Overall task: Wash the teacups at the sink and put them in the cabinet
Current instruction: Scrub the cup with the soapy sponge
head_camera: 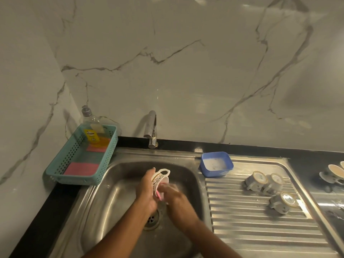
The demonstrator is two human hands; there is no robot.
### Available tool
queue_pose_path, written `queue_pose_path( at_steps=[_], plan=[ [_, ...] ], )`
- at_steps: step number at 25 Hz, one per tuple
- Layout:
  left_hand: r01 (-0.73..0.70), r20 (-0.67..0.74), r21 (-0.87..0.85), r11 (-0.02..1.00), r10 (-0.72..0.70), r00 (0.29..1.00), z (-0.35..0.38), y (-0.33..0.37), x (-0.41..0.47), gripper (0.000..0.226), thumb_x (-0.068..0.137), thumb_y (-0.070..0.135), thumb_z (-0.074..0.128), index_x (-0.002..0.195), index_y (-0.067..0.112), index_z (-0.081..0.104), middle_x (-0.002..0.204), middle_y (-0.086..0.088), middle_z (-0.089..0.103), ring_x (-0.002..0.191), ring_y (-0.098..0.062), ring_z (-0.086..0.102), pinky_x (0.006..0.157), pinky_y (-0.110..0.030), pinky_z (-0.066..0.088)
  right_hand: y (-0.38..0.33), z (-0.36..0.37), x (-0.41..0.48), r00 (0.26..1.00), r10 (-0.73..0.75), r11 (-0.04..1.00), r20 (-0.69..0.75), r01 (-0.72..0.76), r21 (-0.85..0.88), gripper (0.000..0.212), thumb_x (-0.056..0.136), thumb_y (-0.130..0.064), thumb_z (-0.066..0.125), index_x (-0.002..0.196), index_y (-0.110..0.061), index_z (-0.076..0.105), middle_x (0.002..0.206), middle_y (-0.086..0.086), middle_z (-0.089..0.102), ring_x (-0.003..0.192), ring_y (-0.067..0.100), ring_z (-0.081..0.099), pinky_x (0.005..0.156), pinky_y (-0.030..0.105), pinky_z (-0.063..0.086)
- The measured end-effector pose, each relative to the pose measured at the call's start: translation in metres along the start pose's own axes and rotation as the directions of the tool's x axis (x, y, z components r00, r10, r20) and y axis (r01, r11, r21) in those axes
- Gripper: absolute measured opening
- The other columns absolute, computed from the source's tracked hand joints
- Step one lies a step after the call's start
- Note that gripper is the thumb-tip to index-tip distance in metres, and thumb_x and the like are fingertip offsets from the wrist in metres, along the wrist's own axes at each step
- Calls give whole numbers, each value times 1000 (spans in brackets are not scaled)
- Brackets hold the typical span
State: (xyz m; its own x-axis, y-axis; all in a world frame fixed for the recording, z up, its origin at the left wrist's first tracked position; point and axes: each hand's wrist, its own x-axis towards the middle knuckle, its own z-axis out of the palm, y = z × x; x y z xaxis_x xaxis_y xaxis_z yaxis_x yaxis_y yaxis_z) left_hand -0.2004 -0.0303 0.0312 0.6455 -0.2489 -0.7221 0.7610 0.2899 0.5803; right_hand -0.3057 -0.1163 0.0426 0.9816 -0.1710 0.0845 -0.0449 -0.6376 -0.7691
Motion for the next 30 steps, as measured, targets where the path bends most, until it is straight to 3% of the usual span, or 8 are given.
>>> queue_pose_path(
  at_steps=[4,7,9,13,16,21,27,30],
  plan=[
    [58,2,119,991,-59,998,1,10,-6,44,96,41,56,92,1,73,70,-16,73,68,-29,70,59,-36,59,5,-37,24,982,-158,924,101,184,-336,40,101,-24,58,140,-17,57,143,1,57,132,13,52,114,27,40],
    [178,-5,147,973,-180,984,2,14,-7,53,94,41,44,68,5,73,62,-10,66,52,-23,61,54,-27,49,-8,-28,21,993,40,992,111,-26,-123,43,98,-26,65,139,-22,56,138,-4,53,120,11,58,90,8,47],
    [176,-14,211,961,-177,984,-1,12,-8,50,93,45,45,79,5,72,66,-8,64,46,-19,56,51,-25,45,-7,-20,23,978,174,984,116,-176,9,33,99,-27,62,130,-14,62,127,1,62,103,7,63,74,8,49],
    [-247,77,300,921,235,969,-6,8,-9,33,95,41,60,100,10,71,85,-17,75,78,-34,73,76,-49,58,-10,-12,28,968,248,874,42,-242,420,23,103,-22,57,102,-5,72,87,7,76,79,18,72,73,34,57],
    [-302,-32,307,903,326,945,-7,20,-10,27,91,29,61,78,8,70,72,-13,69,66,-30,69,61,-40,55,-11,0,20,984,141,966,110,-161,200,22,102,-20,56,112,-4,69,104,12,74,96,27,71,91,39,57],
    [8,4,193,981,-8,1000,-5,11,-15,30,89,18,45,67,8,62,59,-11,56,49,-26,58,53,-31,48,10,-46,32,916,-121,938,384,232,-258,33,97,-7,61,129,-12,65,136,6,62,120,16,61,105,26,49],
    [166,115,-26,986,-162,980,22,7,2,31,94,24,38,93,2,61,78,-18,64,72,-30,58,64,-34,46,61,-125,64,961,275,945,22,-266,-190,5,98,-22,63,97,-19,66,83,-3,67,78,12,66,66,14,51],
    [219,125,-50,974,-212,969,26,5,15,31,94,27,42,96,3,62,83,-18,65,74,-32,61,54,-33,52,95,-167,81,933,317,899,-173,-354,-259,13,94,-16,65,108,-15,62,90,3,67,79,22,66,59,21,46]
  ],
)
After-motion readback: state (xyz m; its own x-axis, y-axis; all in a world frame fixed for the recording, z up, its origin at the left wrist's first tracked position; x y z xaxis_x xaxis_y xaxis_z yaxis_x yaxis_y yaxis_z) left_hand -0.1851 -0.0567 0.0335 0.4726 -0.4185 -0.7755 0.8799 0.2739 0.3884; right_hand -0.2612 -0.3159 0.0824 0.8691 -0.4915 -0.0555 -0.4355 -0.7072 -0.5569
